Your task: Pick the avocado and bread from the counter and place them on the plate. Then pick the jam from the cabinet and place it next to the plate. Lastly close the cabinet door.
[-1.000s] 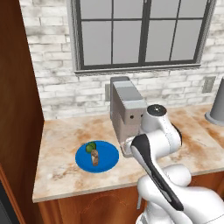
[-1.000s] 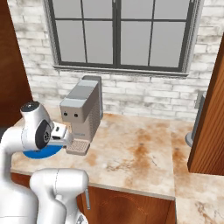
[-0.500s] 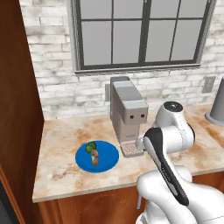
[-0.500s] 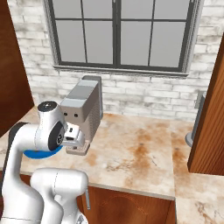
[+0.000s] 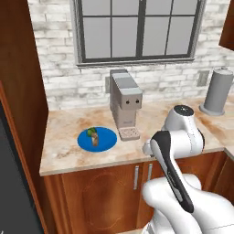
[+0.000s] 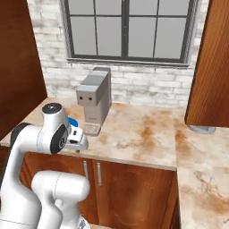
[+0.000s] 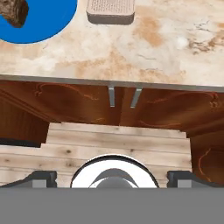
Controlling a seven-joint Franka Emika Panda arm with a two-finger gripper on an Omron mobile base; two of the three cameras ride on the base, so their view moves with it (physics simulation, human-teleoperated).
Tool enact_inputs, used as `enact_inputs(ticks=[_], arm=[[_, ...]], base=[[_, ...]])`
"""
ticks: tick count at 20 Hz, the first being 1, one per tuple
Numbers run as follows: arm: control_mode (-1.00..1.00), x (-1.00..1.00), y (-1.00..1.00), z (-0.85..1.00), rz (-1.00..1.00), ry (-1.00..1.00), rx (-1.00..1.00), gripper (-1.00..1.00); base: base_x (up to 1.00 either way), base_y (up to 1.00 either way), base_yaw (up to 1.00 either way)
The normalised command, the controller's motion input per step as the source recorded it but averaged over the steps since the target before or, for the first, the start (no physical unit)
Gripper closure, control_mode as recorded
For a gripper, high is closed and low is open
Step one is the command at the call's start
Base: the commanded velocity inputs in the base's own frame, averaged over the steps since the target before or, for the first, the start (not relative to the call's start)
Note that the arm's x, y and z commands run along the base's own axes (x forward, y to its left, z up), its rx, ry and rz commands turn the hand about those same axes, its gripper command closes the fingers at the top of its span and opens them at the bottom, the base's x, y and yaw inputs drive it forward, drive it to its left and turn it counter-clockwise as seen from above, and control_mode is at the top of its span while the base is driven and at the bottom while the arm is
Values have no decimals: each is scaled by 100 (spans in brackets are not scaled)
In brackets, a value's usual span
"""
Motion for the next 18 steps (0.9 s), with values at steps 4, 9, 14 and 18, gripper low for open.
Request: enact_inputs(ticks=[4,9,14,18], arm=[[100,0,0,0,0,0,0,-100],[100,0,0,0,0,0,0,-100],[100,0,0,0,0,0,0,-100],[100,0,0,0,0,0,0,-100]], base=[[-62,19,-2],[-4,34,-27],[-43,41,-48],[-86,40,-48]])
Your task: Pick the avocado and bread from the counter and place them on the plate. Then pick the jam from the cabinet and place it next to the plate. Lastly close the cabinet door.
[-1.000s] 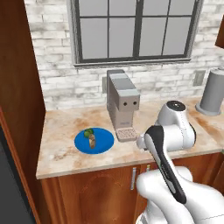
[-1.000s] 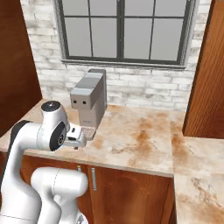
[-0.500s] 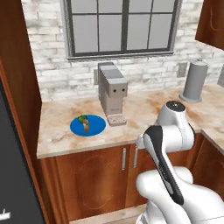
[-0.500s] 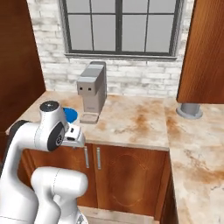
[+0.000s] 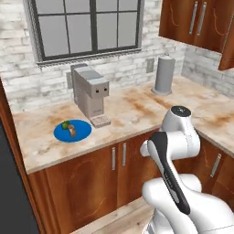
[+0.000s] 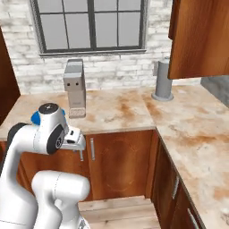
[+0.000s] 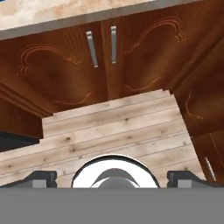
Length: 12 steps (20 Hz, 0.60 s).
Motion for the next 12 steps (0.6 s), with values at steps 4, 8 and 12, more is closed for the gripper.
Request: enact_inputs(ticks=[4,8,12], arm=[[100,0,0,0,0,0,0,-100],[100,0,0,0,0,0,0,-100],[100,0,0,0,0,0,0,-100]], base=[[-95,21,-43],[-51,10,-51],[-15,9,-54]])
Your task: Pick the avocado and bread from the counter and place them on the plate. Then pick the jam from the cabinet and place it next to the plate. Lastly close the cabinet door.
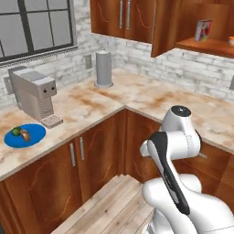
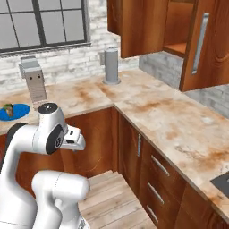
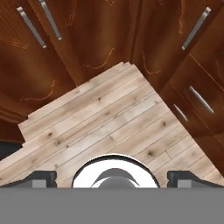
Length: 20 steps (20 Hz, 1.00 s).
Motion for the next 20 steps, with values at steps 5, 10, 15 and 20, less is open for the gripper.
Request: enact_inputs(ticks=[5,10,15,20], arm=[[100,0,0,0,0,0,0,-100],[100,0,0,0,0,0,0,-100],[100,0,0,0,0,0,0,-100],[100,0,0,0,0,0,0,-100]], base=[[2,13,-50],[18,19,-46],[25,41,-39],[24,50,-37]])
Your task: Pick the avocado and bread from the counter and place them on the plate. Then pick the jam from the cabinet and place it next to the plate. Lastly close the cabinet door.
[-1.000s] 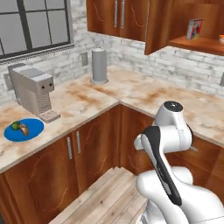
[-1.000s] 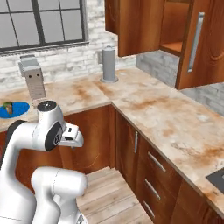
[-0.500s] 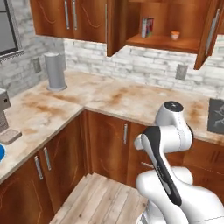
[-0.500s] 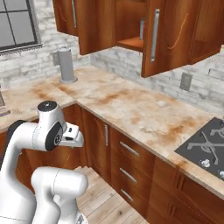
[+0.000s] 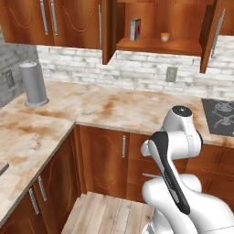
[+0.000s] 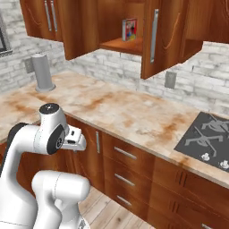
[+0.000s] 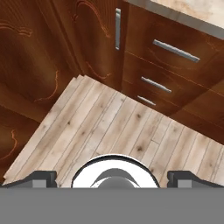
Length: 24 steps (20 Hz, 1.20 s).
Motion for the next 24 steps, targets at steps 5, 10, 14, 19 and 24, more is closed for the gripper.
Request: enact_inputs(ticks=[5,10,14,19,24], arm=[[100,0,0,0,0,0,0,-100],[100,0,0,0,0,0,0,-100],[100,0,0,0,0,0,0,-100],[100,0,0,0,0,0,0,-100],[100,0,0,0,0,0,0,-100]], base=[[24,44,-35],[16,40,-33],[14,42,-28],[30,38,-23],[37,29,-19]])
